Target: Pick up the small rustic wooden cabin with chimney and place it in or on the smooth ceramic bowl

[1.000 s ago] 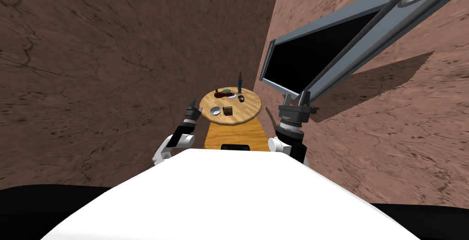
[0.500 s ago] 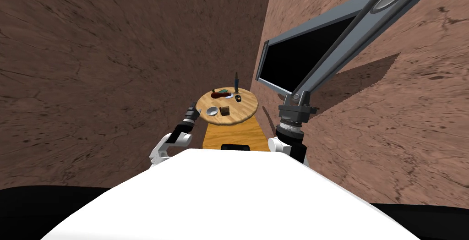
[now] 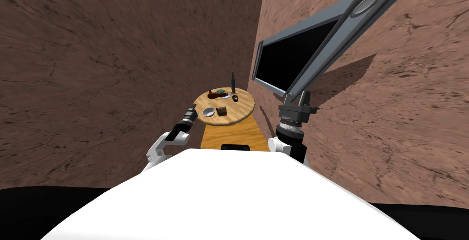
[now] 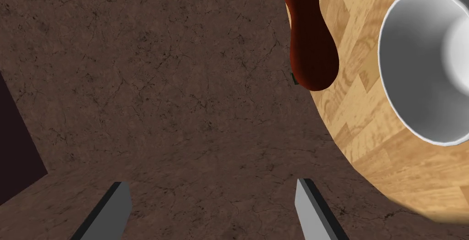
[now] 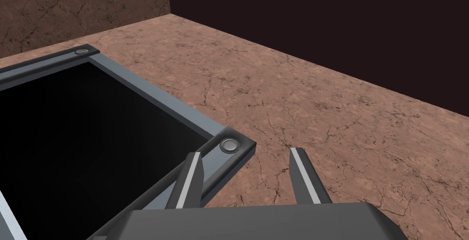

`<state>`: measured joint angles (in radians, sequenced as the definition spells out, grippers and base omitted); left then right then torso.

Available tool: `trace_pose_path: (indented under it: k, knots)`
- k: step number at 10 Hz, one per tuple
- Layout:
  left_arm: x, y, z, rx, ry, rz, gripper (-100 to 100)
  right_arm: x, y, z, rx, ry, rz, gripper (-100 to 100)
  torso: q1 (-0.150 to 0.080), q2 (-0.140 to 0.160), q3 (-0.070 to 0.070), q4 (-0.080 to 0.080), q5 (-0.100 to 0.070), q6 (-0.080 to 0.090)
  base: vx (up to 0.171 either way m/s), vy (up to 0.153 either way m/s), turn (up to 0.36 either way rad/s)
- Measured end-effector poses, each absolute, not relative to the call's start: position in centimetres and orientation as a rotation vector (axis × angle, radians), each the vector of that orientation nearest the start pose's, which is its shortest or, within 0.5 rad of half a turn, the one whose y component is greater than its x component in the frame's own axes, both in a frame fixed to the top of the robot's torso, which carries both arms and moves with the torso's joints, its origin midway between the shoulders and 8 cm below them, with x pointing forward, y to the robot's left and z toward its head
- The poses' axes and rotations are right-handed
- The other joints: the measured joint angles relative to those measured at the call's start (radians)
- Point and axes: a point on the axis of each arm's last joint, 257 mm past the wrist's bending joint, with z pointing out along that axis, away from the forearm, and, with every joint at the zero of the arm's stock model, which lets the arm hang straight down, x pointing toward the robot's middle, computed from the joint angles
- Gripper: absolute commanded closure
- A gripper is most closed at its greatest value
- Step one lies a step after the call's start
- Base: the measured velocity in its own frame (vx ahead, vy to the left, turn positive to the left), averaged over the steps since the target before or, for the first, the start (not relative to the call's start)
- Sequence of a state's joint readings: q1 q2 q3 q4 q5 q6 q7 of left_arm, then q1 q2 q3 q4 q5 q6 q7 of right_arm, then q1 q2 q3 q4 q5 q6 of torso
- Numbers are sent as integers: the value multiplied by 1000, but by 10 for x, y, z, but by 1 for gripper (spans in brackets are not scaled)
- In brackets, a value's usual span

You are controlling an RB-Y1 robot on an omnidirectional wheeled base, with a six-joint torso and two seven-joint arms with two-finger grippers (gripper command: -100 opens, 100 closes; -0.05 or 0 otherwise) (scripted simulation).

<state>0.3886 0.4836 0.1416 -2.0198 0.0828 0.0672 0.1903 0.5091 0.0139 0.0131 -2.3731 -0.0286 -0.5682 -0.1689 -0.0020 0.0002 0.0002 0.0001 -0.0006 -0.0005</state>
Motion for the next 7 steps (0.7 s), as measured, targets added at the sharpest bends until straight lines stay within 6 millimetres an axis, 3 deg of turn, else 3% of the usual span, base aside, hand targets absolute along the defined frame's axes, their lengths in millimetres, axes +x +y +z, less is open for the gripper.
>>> trace_pose_path:
  k: [7]
  knots:
    - [435,448,-189,-1127,1357,-762,-100,310,-275,74,612,435,1522,0,-1,-1,0,0,0,0,13,-45,-112]
